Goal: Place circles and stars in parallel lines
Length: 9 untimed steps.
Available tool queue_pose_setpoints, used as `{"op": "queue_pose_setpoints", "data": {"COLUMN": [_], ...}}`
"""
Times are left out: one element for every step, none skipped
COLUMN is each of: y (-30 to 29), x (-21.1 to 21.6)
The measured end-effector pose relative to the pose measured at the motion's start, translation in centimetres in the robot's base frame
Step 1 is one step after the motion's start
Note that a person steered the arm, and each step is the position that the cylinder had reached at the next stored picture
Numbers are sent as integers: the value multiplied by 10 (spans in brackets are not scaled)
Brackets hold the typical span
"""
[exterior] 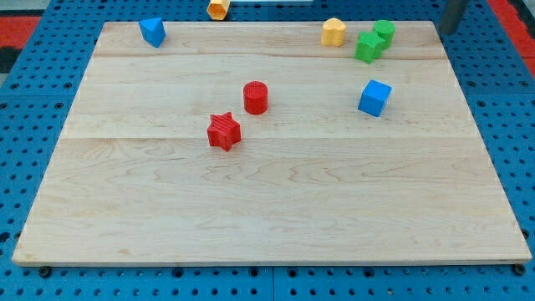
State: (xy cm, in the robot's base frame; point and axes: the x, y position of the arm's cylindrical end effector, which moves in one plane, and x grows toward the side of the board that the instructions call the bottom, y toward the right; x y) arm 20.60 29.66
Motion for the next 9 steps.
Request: {"op": "queue_pose_setpoints", "data": {"y": [-31, -74, -96, -115, -150, -114, -87, -65, -96], "x": [-4, -3, 32, 69, 81, 60, 36, 32, 10]}}
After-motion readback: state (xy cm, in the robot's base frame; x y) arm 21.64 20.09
